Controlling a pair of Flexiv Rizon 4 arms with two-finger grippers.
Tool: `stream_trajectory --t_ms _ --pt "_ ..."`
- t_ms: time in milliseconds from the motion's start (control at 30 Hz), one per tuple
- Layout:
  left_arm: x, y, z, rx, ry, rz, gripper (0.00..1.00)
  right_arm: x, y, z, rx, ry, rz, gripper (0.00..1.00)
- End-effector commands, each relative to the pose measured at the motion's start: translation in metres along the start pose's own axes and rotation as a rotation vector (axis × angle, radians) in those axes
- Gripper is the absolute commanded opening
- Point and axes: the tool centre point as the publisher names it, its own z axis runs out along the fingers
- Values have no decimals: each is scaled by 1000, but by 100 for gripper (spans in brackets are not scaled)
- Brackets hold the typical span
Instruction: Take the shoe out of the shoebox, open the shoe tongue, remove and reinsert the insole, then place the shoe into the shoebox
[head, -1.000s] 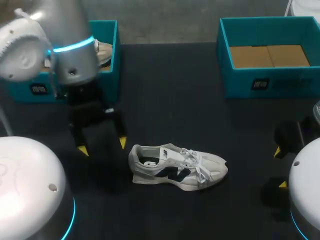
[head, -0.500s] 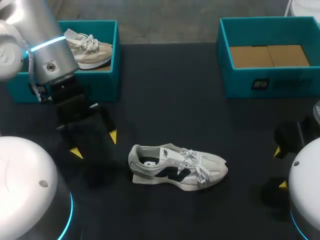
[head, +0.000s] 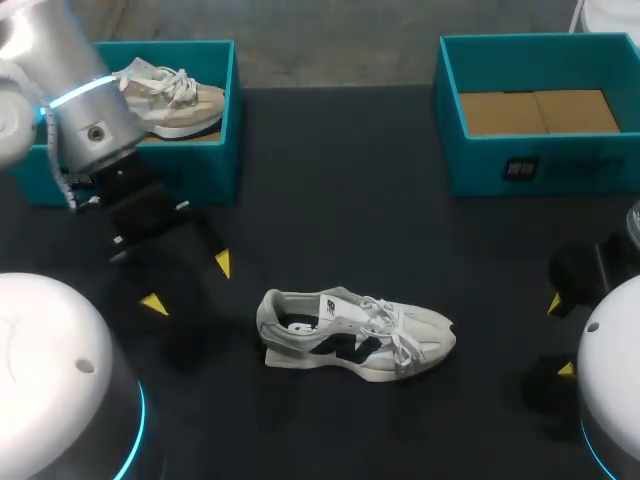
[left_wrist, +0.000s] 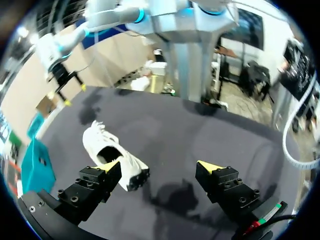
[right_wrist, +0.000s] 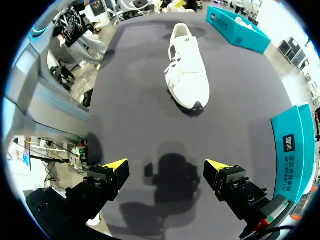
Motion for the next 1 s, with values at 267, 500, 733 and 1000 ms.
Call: stream_trajectory --t_ms 267,500,733,1000 --pt "36 15 5 142 -334 -405 100 2 0 1 2 -3 0 100" --pt "45 21 15 207 -427 -538 100 2 0 1 2 -3 0 100" --pt "40 38 21 287 -494 -621 100 2 0 1 2 -3 0 100" --pt "38 42 40 310 -508 -625 100 2 0 1 2 -3 0 100"
